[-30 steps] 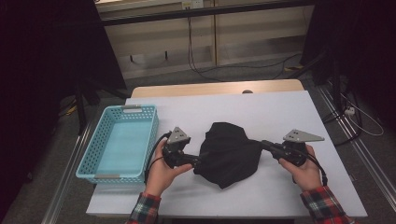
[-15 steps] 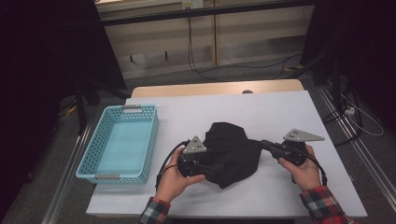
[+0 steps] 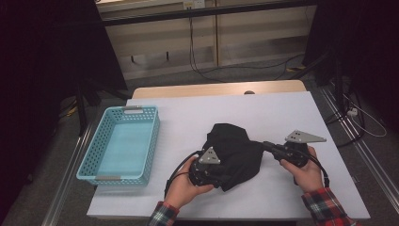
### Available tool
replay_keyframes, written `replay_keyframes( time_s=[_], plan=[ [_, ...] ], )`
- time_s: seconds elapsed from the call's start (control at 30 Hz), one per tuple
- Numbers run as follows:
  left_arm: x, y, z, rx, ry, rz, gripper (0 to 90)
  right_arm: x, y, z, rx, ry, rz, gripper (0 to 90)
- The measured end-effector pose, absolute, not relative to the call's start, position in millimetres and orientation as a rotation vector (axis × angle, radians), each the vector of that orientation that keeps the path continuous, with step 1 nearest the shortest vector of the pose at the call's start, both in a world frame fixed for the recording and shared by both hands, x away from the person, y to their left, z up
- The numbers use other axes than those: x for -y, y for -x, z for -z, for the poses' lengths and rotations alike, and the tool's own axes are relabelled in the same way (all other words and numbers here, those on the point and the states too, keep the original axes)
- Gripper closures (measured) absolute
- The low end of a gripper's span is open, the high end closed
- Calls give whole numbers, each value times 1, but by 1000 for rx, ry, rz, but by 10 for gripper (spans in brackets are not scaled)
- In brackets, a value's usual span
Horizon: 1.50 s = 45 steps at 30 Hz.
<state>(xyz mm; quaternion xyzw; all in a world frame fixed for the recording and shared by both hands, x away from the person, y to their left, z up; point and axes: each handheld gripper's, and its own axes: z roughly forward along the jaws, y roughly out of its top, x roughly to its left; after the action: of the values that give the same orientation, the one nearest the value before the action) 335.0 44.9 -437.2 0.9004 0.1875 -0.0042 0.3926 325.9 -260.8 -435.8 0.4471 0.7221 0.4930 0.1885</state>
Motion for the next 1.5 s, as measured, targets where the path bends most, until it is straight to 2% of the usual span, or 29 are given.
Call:
replay_keyframes(
  time_s=[0.07, 0.17, 0.23, 0.37, 0.6, 0.93, 0.97, 1.0, 1.07, 1.2, 1.5],
  plan=[
    [-43, -333, 437, -481, -2303, 1, 743, 261, -326, 436, -2039, -1258, -1386, 878],
    [-44, -335, 437, -444, -2313, 27, 827, 260, -326, 436, -2038, -1258, -1384, 878],
    [-46, -337, 435, -472, -2304, 35, 849, 260, -327, 435, -2037, -1258, -1394, 878],
    [-52, -341, 426, -502, -2286, 6, 862, 263, -328, 430, -2028, -1246, -1410, 879],
    [-82, -354, 388, -566, -2130, -69, 867, 257, -330, 418, -2005, -1198, -1445, 879],
    [-111, -373, 395, -710, -2080, -105, 871, 227, -333, 423, -2074, -1120, -1424, 853],
    [-114, -373, 396, -723, -2078, -110, 871, 225, -331, 426, -2086, -1116, -1413, 811],
    [-114, -373, 396, -723, -2078, -110, 871, 225, -331, 426, -2086, -1116, -1413, 811],
    [-115, -372, 397, -729, -2084, -109, 871, 228, -326, 426, -2093, -1102, -1412, 748],
    [-116, -371, 396, -737, -2082, -116, 871, 236, -317, 424, -2085, -1113, -1446, 676],
    [-114, -372, 398, -747, -2087, -132, 873, 230, -301, 424, -2176, -1005, -1443, 635]
  ],
)
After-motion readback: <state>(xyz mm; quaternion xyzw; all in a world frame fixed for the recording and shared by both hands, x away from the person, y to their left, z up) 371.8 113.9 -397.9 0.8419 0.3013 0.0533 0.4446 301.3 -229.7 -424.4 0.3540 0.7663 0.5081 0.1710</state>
